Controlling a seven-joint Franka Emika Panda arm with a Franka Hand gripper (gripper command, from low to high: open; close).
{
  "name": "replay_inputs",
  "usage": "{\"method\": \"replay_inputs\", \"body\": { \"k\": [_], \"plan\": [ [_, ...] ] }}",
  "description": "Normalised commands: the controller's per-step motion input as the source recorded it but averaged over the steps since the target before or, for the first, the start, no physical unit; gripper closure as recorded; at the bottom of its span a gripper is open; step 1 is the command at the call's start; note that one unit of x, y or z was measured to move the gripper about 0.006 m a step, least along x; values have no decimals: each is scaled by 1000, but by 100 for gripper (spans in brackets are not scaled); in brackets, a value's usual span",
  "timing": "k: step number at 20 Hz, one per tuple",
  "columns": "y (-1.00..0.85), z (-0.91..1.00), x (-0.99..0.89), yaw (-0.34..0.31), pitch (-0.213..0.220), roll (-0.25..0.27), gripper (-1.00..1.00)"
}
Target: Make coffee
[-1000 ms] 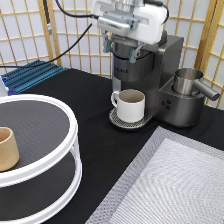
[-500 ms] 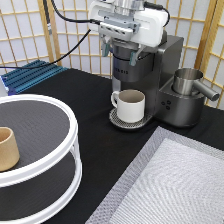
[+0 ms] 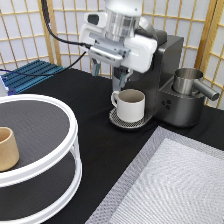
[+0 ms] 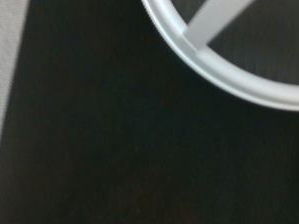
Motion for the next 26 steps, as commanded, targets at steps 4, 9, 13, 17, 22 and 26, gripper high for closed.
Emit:
{"method": "replay_inputs", "body": {
  "k": [4, 9, 13, 17, 22, 26],
  "plan": [
    [-615, 1000, 162, 65, -70, 63, -100],
    [-947, 994, 98, 0, -58, 162, -100],
    [-256, 999, -266, -11, -89, 117, -100],
    [769, 1000, -431, -2, -108, 12, -100],
    [995, 599, -17, 0, -6, 0, -100],
    [921, 206, 293, -17, 56, -20, -100]
  ]
}}
